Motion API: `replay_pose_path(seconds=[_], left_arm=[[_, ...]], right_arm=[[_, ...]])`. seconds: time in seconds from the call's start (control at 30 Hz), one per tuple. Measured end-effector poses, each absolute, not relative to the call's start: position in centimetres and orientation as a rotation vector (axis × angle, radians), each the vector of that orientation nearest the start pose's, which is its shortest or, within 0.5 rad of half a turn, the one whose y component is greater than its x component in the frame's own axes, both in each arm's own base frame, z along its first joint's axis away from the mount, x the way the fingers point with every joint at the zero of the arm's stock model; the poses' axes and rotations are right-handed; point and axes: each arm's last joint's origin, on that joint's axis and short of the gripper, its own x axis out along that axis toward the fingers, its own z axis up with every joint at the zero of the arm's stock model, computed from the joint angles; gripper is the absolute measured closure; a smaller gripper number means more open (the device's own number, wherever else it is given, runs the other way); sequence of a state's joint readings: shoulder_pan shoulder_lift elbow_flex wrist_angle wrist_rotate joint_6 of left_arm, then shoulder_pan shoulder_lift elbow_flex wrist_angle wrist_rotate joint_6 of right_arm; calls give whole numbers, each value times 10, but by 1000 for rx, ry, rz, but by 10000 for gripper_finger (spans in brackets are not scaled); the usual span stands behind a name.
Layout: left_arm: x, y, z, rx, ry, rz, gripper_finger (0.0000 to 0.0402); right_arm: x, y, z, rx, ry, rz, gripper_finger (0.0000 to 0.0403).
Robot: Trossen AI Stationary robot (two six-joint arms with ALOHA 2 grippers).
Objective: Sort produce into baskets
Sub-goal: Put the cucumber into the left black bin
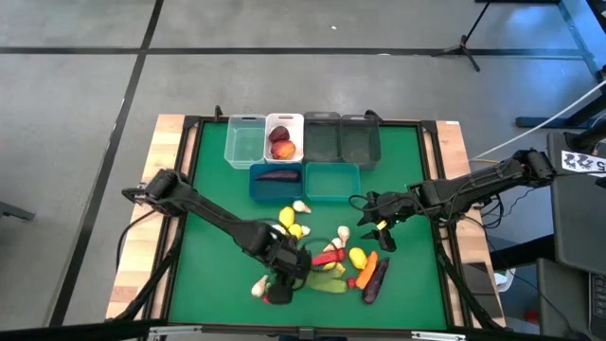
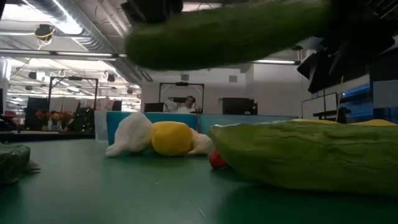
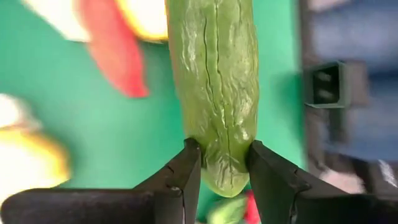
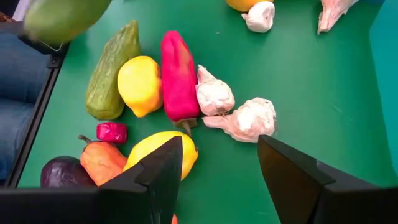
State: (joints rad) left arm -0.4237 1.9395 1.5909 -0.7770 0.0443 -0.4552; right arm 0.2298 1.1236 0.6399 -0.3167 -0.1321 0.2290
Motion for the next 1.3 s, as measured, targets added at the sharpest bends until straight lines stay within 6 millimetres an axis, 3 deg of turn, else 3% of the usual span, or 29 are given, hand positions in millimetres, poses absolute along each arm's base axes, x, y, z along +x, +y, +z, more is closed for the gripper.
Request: replay_pose_path(seconds=[0.37, 0.47, 0.7, 1.03, 1.3], left_arm=[[326, -95, 307, -123, 981, 548, 288], [317, -71, 320, -131, 945, 662, 288], [331, -8, 331, -129, 839, 789, 288], [381, 90, 327, -267, 501, 845, 288], [406, 133, 275, -359, 527, 929, 288]], right_arm=[[211, 54, 212, 184, 839, 265, 194], [211, 54, 212, 184, 838, 265, 194], [212, 54, 212, 184, 834, 266, 194], [212, 54, 212, 184, 831, 265, 194], [212, 54, 213, 184, 827, 264, 194]])
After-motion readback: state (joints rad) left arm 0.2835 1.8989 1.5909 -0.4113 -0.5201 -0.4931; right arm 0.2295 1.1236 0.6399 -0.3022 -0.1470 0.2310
